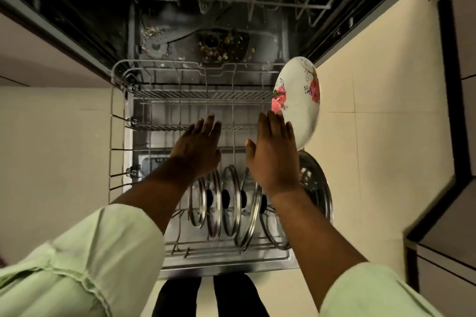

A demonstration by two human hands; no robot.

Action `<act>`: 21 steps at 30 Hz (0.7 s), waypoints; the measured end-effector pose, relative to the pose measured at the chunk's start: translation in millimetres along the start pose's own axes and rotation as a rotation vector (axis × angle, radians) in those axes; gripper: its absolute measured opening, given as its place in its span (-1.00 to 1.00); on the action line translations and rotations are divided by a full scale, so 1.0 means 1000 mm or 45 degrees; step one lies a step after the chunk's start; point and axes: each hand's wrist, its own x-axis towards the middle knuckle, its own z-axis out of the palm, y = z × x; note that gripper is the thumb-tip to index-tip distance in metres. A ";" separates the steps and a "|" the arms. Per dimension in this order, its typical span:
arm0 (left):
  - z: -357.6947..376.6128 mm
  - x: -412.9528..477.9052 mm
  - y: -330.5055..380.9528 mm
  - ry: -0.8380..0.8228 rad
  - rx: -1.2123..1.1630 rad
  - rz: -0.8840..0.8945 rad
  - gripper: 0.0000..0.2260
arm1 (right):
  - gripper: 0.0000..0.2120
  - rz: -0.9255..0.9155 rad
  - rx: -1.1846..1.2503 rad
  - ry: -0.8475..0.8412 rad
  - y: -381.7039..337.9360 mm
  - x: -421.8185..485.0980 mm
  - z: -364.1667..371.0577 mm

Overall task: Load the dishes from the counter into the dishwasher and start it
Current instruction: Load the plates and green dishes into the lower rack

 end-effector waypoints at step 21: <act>-0.151 -0.381 -0.039 0.424 -0.222 -0.274 -0.34 | -0.32 -0.320 0.056 0.032 -0.252 -0.174 -0.234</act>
